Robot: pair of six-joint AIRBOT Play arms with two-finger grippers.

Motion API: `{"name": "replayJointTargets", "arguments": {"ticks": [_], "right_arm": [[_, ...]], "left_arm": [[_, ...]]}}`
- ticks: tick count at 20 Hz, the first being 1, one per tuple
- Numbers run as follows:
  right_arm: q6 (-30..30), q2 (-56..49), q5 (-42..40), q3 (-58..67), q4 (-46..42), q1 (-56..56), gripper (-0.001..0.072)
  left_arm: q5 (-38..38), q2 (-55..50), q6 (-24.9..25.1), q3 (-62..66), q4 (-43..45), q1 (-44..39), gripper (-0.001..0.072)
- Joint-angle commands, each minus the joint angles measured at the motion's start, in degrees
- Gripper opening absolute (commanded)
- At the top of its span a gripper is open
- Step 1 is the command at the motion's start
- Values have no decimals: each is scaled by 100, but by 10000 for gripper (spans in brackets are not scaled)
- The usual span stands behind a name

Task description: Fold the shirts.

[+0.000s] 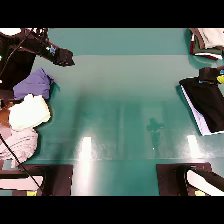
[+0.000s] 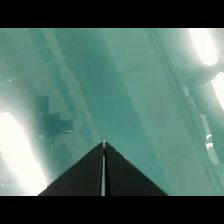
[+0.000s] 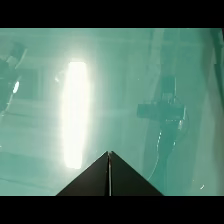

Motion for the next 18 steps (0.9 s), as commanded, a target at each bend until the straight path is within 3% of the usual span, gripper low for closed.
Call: {"name": "replayJointTargets", "arguments": {"ticks": [1, 12, 16, 18], "right_arm": [[0, 2, 2, 0, 2, 7, 18], [2, 2, 13, 0, 2, 7, 18], [2, 2, 11, -2, 2, 7, 18], [2, 2, 17, -2, 4, 7, 18]], "left_arm": [[4, 2, 0, 0, 0, 2, 25], [7, 2, 2, 0, 0, 2, 25], [627, 0, 66, 0, 120, 2, 49], [710, -15, -120, -2, 1307, 4, 577]]}}
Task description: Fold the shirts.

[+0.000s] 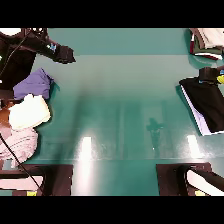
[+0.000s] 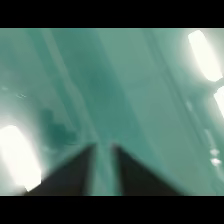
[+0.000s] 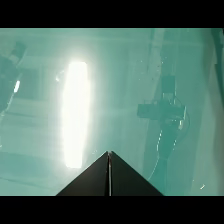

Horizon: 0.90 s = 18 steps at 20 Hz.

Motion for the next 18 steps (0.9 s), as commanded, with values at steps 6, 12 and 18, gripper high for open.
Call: {"name": "replayJointTargets", "arguments": {"ticks": [6, 12, 18], "right_arm": [[4, 2, 92, -2, 2, 4, 18], [4, 0, 83, -2, 2, 4, 18], [7, 2, 131, -2, 44, 4, 18]], "left_arm": [[699, -245, -1202, -1150, 3274, 798, 563], [2201, -293, -1403, -2551, 3156, 1770, 564], [2433, -756, -1403, -2664, 2341, 2076, 560]]}}
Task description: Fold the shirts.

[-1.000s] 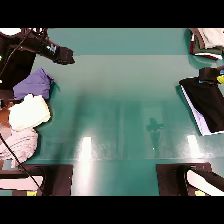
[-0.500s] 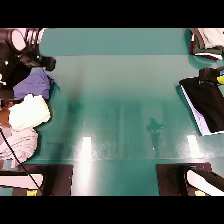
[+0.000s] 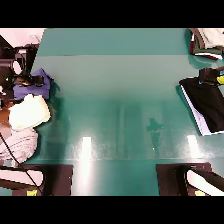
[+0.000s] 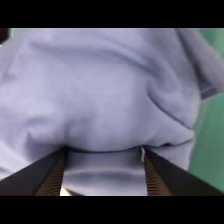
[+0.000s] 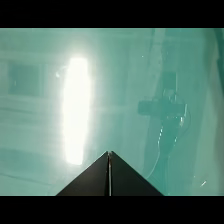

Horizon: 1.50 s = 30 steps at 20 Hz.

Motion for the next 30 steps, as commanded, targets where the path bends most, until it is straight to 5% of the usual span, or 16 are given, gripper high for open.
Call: {"name": "replayJointTargets", "arguments": {"ticks": [1, 3, 4, 7, 15, 22, 29, 30], "right_arm": [[4, 2, 57, -2, 26, 7, 18], [4, 2, 70, -2, 24, 7, 18], [2, 2, 68, -2, 24, 7, 18], [2, 2, 70, 0, 24, 7, 18], [0, 2, -175, 20, 31, 7, 18], [0, 9, -507, 22, 35, 7, 19], [0, 20, -433, 22, 33, 7, 19], [0, 20, -398, 22, 33, 7, 18]], "left_arm": [[229, -227, -20, -98, -562, 138, 462], [297, -232, -15, -79, -688, 138, 82], [286, -229, 4, -37, -728, 138, 25], [-323, -175, 118, 354, -918, 136, 24], [-1875, 1759, 2199, 2367, -2837, -822, 24], [-2743, 2203, 2430, 2946, -4096, -2439, 24], [-2610, 516, 2682, 2697, -4033, -3427, 29], [-2544, 275, 2597, 2697, -3766, -3392, 216]]}}
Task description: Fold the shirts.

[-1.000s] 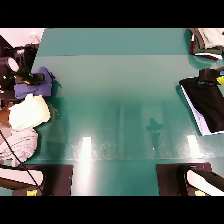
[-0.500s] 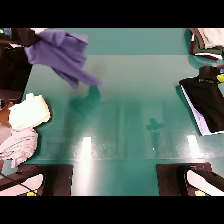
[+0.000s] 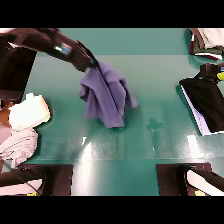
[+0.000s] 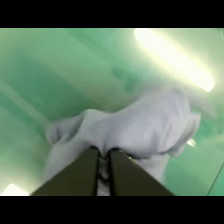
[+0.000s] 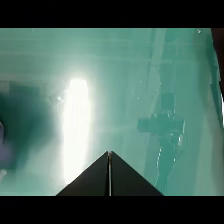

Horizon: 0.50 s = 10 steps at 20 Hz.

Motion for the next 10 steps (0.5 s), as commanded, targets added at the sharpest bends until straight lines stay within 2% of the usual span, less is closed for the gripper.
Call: {"name": "replayJointTargets", "arguments": {"ticks": [1, 2, 3, 6, 8, 10], "right_arm": [[0, 2, 107, 4, -2, 7, 19], [0, 2, 151, 4, -7, 7, 18], [0, 0, 168, 4, -11, 7, 18], [0, 0, 162, 4, -9, 7, 18], [0, 0, 162, 4, -9, 7, 19], [0, 0, 162, 4, -7, 7, 19]], "left_arm": [[81, -791, -260, -17, 542, -111, 495], [4, -850, -616, -17, 793, -2, 615], [-179, -852, -857, -17, 839, 181, 615], [-1169, -815, -1167, -125, 525, 691, 614], [-1165, -592, -1217, -802, 308, 723, 614], [-780, -304, -1222, -1764, 133, 535, 614]]}}
